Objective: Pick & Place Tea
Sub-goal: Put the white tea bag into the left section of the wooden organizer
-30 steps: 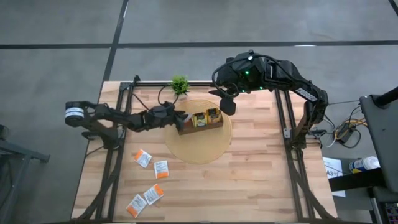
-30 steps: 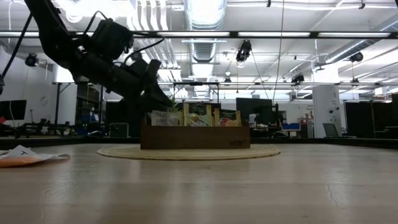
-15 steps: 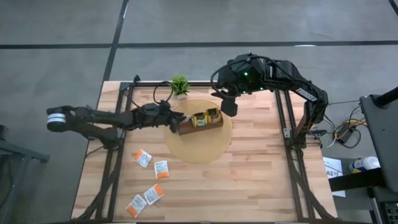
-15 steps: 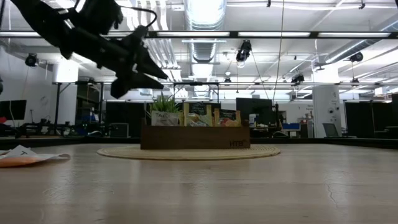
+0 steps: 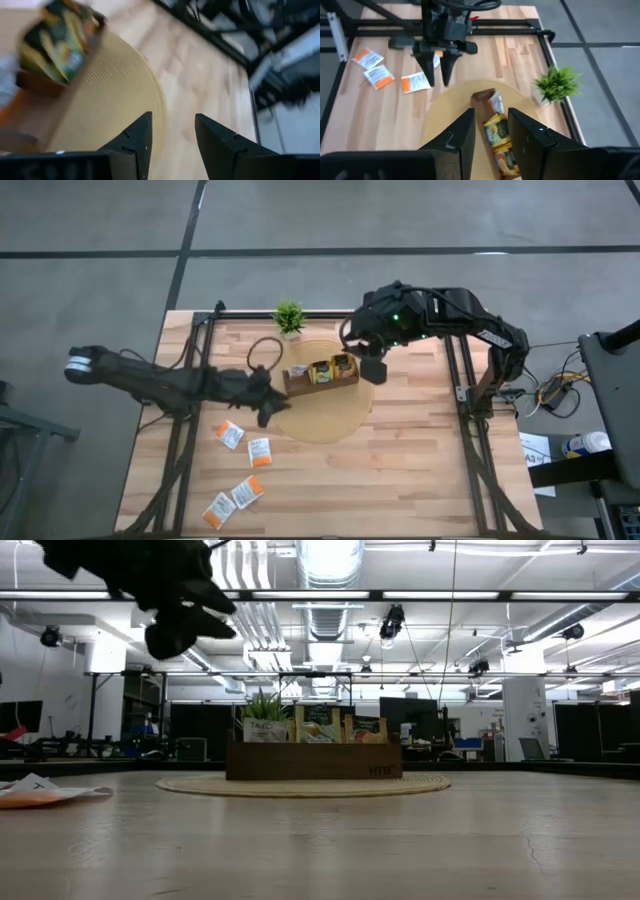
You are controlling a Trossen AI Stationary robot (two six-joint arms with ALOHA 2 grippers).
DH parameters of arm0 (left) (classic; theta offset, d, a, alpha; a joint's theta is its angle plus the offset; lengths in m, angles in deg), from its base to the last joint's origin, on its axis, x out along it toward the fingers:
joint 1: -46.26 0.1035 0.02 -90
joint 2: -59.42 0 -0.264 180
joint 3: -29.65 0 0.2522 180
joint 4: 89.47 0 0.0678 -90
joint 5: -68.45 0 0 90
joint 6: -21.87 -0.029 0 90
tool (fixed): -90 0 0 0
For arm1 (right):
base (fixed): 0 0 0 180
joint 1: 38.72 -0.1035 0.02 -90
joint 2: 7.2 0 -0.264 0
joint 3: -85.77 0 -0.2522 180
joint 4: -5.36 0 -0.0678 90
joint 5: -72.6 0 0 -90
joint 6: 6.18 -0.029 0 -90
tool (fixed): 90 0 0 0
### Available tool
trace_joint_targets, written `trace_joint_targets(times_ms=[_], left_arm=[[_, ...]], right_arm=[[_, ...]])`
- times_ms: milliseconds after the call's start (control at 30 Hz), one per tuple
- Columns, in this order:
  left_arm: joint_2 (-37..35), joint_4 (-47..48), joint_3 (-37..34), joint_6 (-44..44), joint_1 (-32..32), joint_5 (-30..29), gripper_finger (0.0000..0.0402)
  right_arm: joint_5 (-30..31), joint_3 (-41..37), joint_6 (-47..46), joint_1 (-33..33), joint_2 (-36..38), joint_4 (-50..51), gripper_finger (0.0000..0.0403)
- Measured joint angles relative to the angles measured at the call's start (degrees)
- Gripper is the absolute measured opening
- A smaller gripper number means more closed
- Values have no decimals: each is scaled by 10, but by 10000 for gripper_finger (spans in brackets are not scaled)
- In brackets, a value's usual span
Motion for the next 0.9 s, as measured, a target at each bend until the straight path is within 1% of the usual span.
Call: trace_joint_targets(times_ms=[200, 300, 400, 600, 833, 900], left_arm=[[2, 174, 79, -2, -70, -9, 142], [2, 255, 111, -2, -88, -21, 142], [2, 312, 119, 1, -95, -21, 142], [10, 375, 118, 72, -113, -15, 142], [45, 407, 118, 175, -168, -14, 142], [58, 411, 117, 197, -185, -14, 142]], right_arm=[[2, 0, -19, -31, 0, 25, 114], [2, 0, -27, -44, 0, 27, 114], [2, 0, -31, -56, 0, 27, 114], [3, 0, -73, -79, 0, 32, 114], [5, 0, -110, -112, 0, 55, 113], [18, 0, -114, -122, 0, 55, 114]])
